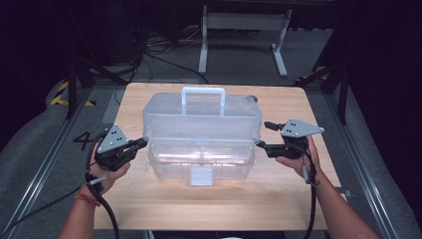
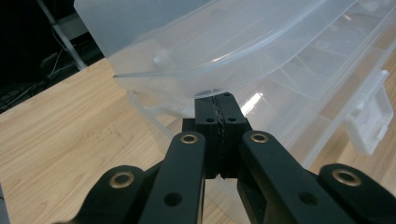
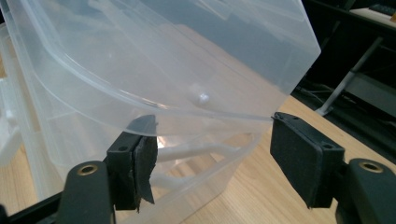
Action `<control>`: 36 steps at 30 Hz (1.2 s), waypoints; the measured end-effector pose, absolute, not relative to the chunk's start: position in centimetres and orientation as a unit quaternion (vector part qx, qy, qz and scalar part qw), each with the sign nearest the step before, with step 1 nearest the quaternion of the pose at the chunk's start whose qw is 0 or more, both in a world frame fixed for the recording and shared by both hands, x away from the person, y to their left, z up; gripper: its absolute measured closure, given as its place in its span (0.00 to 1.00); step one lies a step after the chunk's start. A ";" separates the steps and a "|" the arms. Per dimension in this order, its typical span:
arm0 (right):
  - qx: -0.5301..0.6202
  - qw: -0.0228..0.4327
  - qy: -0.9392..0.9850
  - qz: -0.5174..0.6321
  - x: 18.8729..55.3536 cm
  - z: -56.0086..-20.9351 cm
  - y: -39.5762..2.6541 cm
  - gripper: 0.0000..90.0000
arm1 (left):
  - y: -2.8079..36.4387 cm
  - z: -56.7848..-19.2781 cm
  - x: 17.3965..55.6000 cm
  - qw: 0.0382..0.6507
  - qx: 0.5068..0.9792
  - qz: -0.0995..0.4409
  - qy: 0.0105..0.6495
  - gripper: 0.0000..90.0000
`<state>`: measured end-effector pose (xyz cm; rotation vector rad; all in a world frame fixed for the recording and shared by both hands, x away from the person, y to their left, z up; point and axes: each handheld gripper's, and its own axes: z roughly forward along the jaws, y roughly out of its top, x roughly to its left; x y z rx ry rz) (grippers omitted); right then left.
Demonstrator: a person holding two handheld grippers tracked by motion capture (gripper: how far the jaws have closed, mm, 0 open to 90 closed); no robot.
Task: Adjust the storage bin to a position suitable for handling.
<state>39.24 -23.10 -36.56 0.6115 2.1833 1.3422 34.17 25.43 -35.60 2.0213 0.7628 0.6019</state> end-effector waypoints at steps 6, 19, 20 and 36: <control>0.230 0.269 0.784 0.509 39.1 -36.4 -22.9 0.39 | 25.8 -36.2 34.1 0.431 0.811 0.239 0.315 0.97; 0.242 0.298 0.751 0.537 39.5 -35.4 -22.5 0.53 | 28.4 -39.6 32.8 0.402 0.806 0.234 0.366 0.68; 0.246 0.299 0.749 0.537 39.5 -35.3 -22.4 0.53 | 28.5 -39.8 32.7 0.398 0.808 0.237 0.366 0.67; 0.266 0.320 0.728 0.544 40.3 -34.7 -21.5 0.60 | 29.1 -44.5 32.1 0.335 0.827 0.186 0.411 0.30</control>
